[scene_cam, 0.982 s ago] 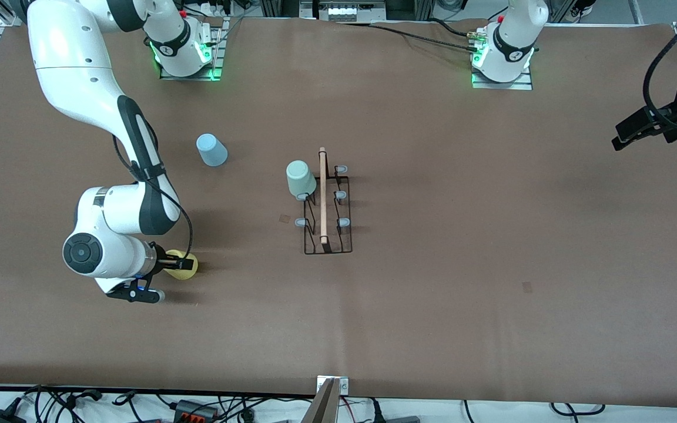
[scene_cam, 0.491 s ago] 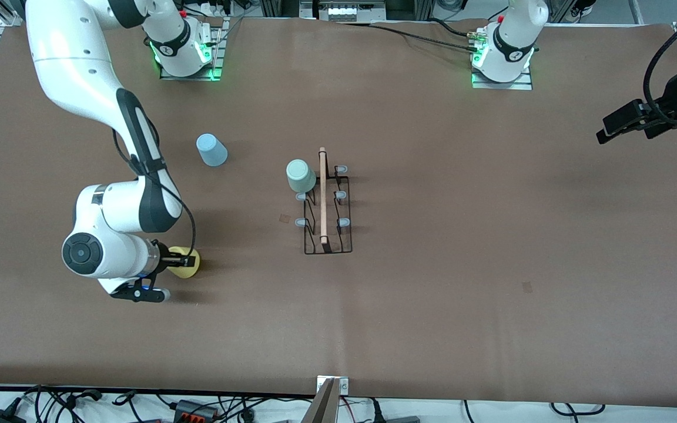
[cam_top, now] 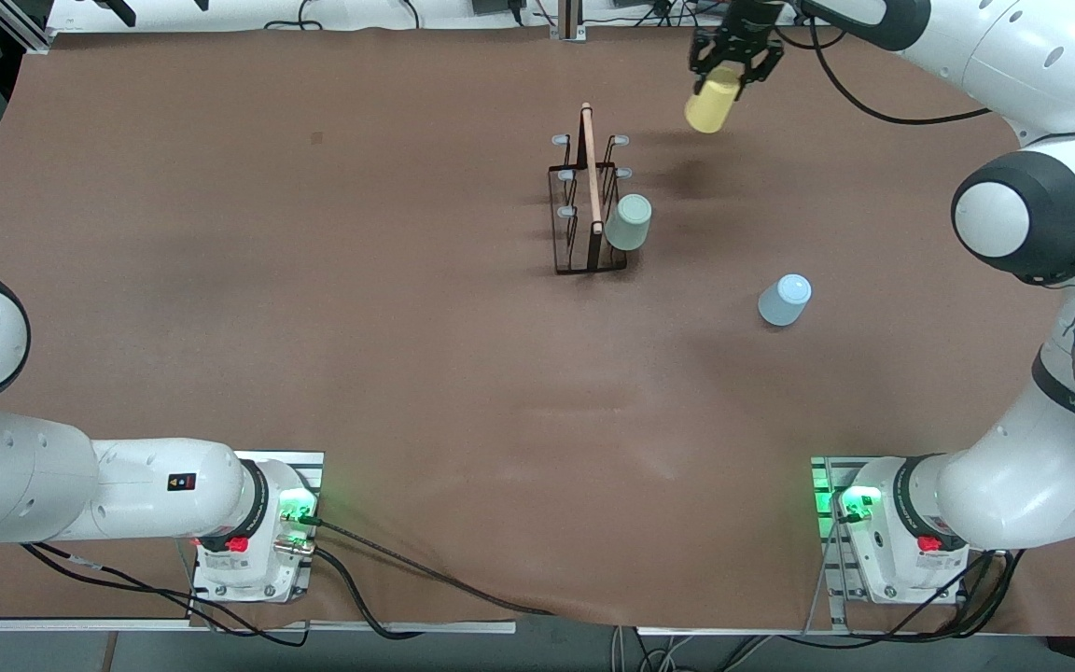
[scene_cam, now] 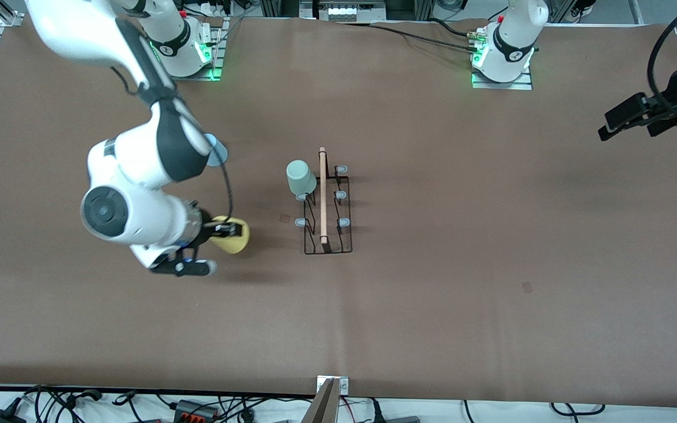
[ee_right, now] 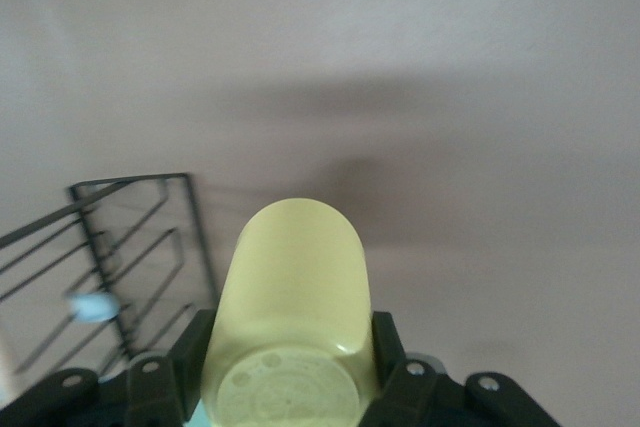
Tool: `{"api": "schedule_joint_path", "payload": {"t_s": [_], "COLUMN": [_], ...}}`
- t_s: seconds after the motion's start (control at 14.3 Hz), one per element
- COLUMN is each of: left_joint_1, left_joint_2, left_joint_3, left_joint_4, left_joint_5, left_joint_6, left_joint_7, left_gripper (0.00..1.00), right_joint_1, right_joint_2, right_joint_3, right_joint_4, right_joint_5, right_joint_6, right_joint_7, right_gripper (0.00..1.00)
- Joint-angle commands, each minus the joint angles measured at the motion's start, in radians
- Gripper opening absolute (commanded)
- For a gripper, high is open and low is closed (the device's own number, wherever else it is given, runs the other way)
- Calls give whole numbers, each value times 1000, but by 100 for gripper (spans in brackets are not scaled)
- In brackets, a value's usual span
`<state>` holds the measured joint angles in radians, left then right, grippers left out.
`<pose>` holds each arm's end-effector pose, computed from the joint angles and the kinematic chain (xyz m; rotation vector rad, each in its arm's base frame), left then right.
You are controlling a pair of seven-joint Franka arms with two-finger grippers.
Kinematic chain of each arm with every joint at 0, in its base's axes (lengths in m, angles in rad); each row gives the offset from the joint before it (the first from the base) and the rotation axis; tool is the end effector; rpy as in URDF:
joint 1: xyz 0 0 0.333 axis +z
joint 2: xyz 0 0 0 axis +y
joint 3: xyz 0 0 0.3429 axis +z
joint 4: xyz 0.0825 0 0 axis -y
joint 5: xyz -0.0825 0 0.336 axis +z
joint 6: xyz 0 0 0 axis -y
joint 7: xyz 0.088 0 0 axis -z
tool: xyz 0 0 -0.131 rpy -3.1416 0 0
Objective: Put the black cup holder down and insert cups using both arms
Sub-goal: 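Lift the yellow cup and carry it to the rack with the right gripper, then lower the yellow cup onto a rack peg beside the teal cup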
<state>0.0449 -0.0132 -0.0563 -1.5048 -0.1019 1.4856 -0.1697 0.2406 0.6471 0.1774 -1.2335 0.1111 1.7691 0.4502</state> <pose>0.4934 -0.0199 0.6549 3.0331 0.2278 -0.0230 0.6384 0.2626 0.3998 -2.9730 0.1333 0.2735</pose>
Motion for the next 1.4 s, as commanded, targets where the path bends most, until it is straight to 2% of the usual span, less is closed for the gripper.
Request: {"api": "schedule_joint_path", "payload": {"t_s": [0.0,0.49,0.7,0.98,1.12,1.26,1.33], "left_joint_1": [4,1,3,16,35,36,41], "left_joint_2": [7,18,18,-20,2,7,13], "left_joint_3": [-7,-19,-45,-69,-53,-74,-73], "left_joint_4": [23,21,21,0,0,-3,-8], "left_joint_5": [-22,-7,8,13,19,123,128], "left_joint_6": [-24,-1,-2,-90,20,71,76], "left_joint_7": [18,18,18,12,18,10,9], "left_gripper": [100,100,100,100,100,100,100], "right_joint_1": [-1,60,81,97,97,100,109], "right_joint_2": [-1,37,57,72,80,91,92], "right_joint_3": [72,77,77,76,76,76,76], "right_joint_4": [-1,16,16,13,13,12,11], "right_joint_5": [-4,-5,-8,-10,-10,-10,-10], "right_joint_6": [4,134,170,193,196,196,196], "right_joint_7": [152,289,329,332,332,332,331], "right_gripper": [24,25,25,25,25,25,25]}}
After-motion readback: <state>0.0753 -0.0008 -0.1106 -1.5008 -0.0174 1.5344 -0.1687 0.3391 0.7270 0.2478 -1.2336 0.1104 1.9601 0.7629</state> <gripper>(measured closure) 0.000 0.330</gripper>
